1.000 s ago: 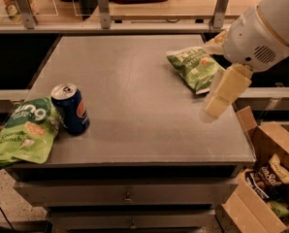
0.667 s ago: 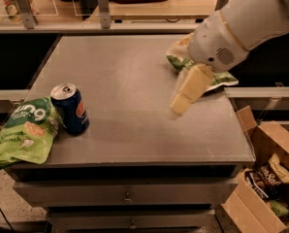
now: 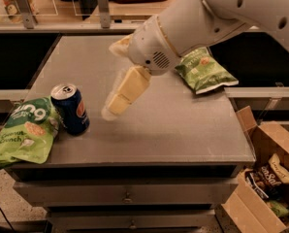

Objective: Pick pepsi can

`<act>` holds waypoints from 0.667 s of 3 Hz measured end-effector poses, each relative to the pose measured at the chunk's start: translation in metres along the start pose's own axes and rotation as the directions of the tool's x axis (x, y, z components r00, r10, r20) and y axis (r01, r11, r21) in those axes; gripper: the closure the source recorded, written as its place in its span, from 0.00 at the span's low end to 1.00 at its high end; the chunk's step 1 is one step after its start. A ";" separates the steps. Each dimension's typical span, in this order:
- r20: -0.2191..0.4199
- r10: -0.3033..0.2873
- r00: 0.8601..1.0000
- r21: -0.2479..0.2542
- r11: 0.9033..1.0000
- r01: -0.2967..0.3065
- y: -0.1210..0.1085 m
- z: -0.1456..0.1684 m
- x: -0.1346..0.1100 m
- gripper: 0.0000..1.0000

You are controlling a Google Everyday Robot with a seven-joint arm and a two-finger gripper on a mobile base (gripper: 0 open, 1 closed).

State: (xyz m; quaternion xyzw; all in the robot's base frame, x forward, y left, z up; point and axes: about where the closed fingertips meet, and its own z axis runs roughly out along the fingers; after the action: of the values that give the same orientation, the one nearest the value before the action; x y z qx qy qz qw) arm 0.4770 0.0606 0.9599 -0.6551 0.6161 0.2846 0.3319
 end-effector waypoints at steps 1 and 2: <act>0.026 -0.031 0.999 -0.026 0.999 0.032 0.003 0.043 -0.020 0.00; 0.028 -0.039 0.999 -0.039 0.998 0.040 0.004 0.076 -0.026 0.00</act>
Offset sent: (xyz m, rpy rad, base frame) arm -0.0002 0.1064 -0.0498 0.0249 0.0029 0.0676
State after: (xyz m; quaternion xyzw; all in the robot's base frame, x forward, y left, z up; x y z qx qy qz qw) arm 0.4732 0.1360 0.9329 -0.6698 0.5925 0.2991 0.3329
